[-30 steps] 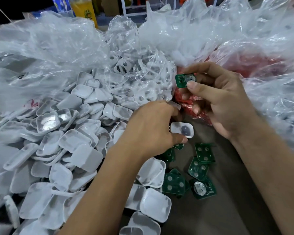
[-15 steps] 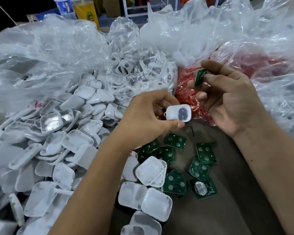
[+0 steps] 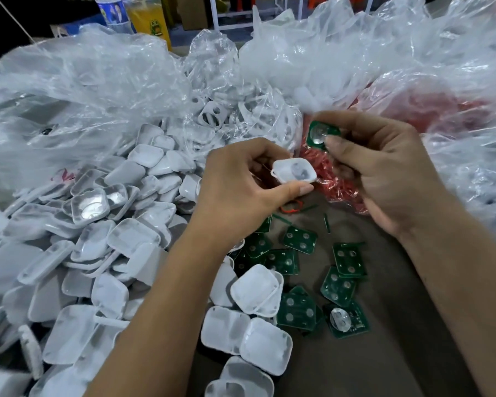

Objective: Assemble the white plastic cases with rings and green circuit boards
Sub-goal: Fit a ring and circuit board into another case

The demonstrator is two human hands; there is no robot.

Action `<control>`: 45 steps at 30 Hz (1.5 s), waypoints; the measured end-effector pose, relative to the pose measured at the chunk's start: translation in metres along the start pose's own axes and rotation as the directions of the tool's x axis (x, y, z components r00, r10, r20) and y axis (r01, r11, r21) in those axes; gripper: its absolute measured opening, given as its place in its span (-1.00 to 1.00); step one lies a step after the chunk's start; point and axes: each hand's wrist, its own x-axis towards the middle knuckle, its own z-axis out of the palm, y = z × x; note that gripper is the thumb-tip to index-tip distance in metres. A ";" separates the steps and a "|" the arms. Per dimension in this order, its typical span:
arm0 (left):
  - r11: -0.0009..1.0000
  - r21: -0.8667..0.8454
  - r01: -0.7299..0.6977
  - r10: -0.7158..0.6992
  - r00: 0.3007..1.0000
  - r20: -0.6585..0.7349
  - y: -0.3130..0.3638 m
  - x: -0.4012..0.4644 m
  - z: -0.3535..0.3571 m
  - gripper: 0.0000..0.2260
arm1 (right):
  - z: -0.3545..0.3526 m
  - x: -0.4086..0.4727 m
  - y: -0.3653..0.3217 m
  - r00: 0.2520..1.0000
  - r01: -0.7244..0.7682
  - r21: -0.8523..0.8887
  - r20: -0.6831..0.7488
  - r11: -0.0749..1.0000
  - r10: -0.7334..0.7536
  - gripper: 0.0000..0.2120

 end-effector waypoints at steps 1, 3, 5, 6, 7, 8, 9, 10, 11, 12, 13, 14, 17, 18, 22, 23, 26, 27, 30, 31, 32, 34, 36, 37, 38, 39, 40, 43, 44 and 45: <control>1.000 0.028 -0.014 0.015 1.000 -0.016 0.000 0.000 0.000 -0.69 | 0.002 -0.001 0.002 1.000 0.018 -0.067 0.011 0.998 -0.017 -0.76; 0.996 0.081 -0.045 0.049 0.998 -0.043 0.001 0.000 0.001 -0.68 | 0.005 -0.003 0.004 0.999 0.038 -0.157 0.036 0.987 -0.033 -0.85; 0.986 0.142 -0.082 0.094 0.993 -0.075 0.002 0.001 0.001 -0.68 | 0.007 -0.005 0.005 0.998 0.049 -0.190 0.041 0.981 -0.042 -0.87; 0.983 0.160 -0.093 0.108 0.990 -0.089 0.002 0.002 0.001 -0.67 | 0.007 -0.005 0.006 0.998 0.053 -0.189 0.037 0.981 -0.047 -0.87; 0.982 0.165 -0.097 0.115 0.988 -0.100 0.002 0.002 0.001 -0.66 | 0.006 -0.005 0.006 0.998 0.056 -0.185 0.032 0.981 -0.051 -0.89; 0.982 0.158 -0.099 0.118 0.987 -0.111 0.001 0.002 0.001 -0.66 | 0.006 -0.005 0.005 0.998 0.057 -0.180 0.025 0.982 -0.054 -0.91; 0.984 0.146 -0.102 0.120 0.985 -0.122 0.001 0.002 0.002 -0.66 | 0.006 -0.005 0.005 0.998 0.063 -0.179 0.015 0.982 -0.061 -0.92; 0.985 0.137 -0.102 0.120 0.984 -0.132 0.001 0.001 0.002 -0.66 | 0.007 -0.005 0.004 0.997 0.074 -0.190 0.000 0.979 -0.075 -0.94; 0.987 0.129 -0.098 0.116 0.983 -0.142 0.001 0.001 0.003 -0.66 | 0.008 -0.006 0.004 0.995 0.093 -0.213 -0.021 0.973 -0.100 -0.94; 0.990 0.113 -0.090 0.107 0.982 -0.155 0.001 0.001 0.003 -0.65 | 0.009 -0.006 0.004 0.990 0.120 -0.239 -0.045 0.964 -0.134 -0.94; 0.994 0.084 -0.077 0.090 0.981 -0.171 0.001 0.001 0.004 -0.63 | 0.011 -0.007 0.003 0.983 0.147 -0.253 -0.071 0.956 -0.170 -0.93; 0.997 0.041 -0.057 0.064 0.980 -0.188 0.001 0.002 0.004 -0.61 | 0.013 -0.008 0.001 0.975 0.170 -0.250 -0.097 0.953 -0.199 -0.93; 0.990 -0.143 -0.006 -0.021 0.983 -0.185 -0.002 0.005 0.003 -0.61 | 0.013 -0.008 -0.004 0.960 0.198 -0.087 -0.184 0.976 -0.211 -0.93; 0.981 -0.196 0.000 -0.035 0.984 -0.174 -0.003 0.005 0.003 -0.62 | 0.012 -0.007 -0.006 0.958 0.197 -0.016 -0.209 0.980 -0.196 -0.93; 0.965 -0.264 -0.011 -0.032 0.987 -0.160 -0.005 0.006 0.000 -0.62 | 0.010 -0.005 -0.006 0.942 0.218 -0.004 -0.261 0.976 -0.212 -0.94; 0.966 -0.258 -0.015 -0.026 0.987 -0.156 -0.005 0.006 -0.001 -0.61 | 0.010 -0.005 -0.004 0.935 0.234 -0.066 -0.258 0.970 -0.243 -0.93; 0.991 -0.127 -0.047 0.028 0.988 -0.149 -0.004 0.005 -0.001 -0.58 | 0.014 -0.007 -0.001 0.920 0.278 -0.240 -0.212 0.930 -0.329 -0.90; 0.996 -0.058 -0.067 0.058 0.987 -0.151 -0.003 0.004 -0.001 -0.58 | 0.015 -0.008 0.001 0.919 0.284 -0.277 -0.194 0.918 -0.343 -0.90; 0.985 0.103 -0.139 0.156 0.972 -0.178 0.002 0.002 0.003 -0.59 | 0.019 -0.010 0.004 0.921 0.286 -0.348 -0.157 0.893 -0.356 -0.90; 0.980 0.127 -0.156 0.178 0.966 -0.189 0.002 0.002 0.004 -0.59 | 0.020 -0.011 0.004 0.921 0.287 -0.367 -0.147 0.885 -0.360 -0.90; 0.976 0.139 -0.166 0.191 0.961 -0.199 0.003 0.002 0.005 -0.59 | 0.021 -0.011 0.004 0.921 0.287 -0.381 -0.142 0.879 -0.362 -0.89; 0.975 0.144 -0.168 0.196 0.957 -0.212 0.003 0.002 0.006 -0.59 | 0.022 -0.012 0.004 0.924 0.282 -0.400 -0.133 0.872 -0.359 -0.90; 0.976 0.147 -0.164 0.193 0.958 -0.213 0.002 0.002 0.006 -0.58 | 0.022 -0.012 0.003 0.928 0.275 -0.415 -0.122 0.867 -0.352 -0.90; 0.976 0.148 -0.160 0.189 0.959 -0.210 0.002 0.002 0.006 -0.58 | 0.022 -0.012 0.003 0.930 0.272 -0.421 -0.116 0.865 -0.348 -0.90; 0.976 0.148 -0.157 0.186 0.961 -0.206 0.002 0.002 0.006 -0.58 | 0.023 -0.013 0.003 0.932 0.271 -0.426 -0.110 0.863 -0.347 -0.89; 0.976 0.148 -0.158 0.186 0.961 -0.203 0.002 0.002 0.006 -0.58 | 0.023 -0.013 0.003 0.933 0.270 -0.428 -0.106 0.863 -0.345 -0.89; 0.975 0.152 -0.161 0.190 0.961 -0.202 0.003 0.002 0.006 -0.59 | 0.023 -0.013 0.003 0.933 0.270 -0.428 -0.103 0.862 -0.344 -0.89; 0.973 0.157 -0.169 0.198 0.960 -0.196 0.005 0.001 0.006 -0.60 | 0.024 -0.014 0.002 0.933 0.276 -0.431 -0.095 0.859 -0.348 -0.90; 0.973 0.157 -0.168 0.198 0.961 -0.194 0.005 0.001 0.006 -0.60 | 0.024 -0.013 0.002 0.932 0.278 -0.434 -0.092 0.857 -0.349 -0.90; 0.973 0.158 -0.168 0.197 0.961 -0.192 0.005 0.001 0.006 -0.60 | 0.024 -0.013 0.002 0.933 0.278 -0.433 -0.092 0.857 -0.349 -0.90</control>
